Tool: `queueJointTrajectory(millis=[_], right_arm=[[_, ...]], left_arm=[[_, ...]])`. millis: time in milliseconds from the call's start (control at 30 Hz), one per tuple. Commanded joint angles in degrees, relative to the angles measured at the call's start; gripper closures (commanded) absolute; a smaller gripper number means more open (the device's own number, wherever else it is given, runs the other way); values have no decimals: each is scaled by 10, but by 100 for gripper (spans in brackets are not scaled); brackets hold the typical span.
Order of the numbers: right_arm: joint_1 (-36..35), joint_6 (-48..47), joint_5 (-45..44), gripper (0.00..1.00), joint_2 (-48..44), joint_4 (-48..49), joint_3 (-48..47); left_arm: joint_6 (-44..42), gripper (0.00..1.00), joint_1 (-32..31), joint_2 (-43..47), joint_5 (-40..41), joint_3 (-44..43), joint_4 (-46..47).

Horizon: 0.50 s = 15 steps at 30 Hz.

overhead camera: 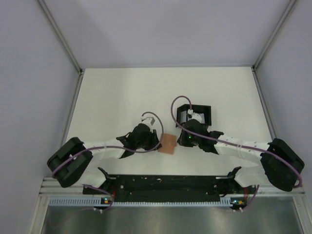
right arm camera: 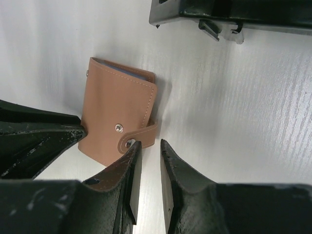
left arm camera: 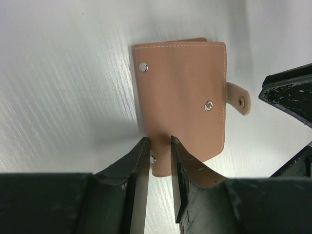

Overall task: Put the credit cards into the card holder
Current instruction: Close the card holder at the center of the board.

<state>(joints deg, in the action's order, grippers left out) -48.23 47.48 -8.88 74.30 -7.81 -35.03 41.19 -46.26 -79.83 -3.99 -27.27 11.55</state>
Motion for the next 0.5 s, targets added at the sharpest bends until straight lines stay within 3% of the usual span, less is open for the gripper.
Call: queueJointTrajectory(millis=[0, 467], right_arm=[[5, -9, 3, 78, -1, 18, -15], [9, -13, 9, 78, 7, 21, -21]], left_arm=[[-27, 72, -3, 33, 21, -34, -6], [-27, 98, -9, -29, -16, -64, 20]])
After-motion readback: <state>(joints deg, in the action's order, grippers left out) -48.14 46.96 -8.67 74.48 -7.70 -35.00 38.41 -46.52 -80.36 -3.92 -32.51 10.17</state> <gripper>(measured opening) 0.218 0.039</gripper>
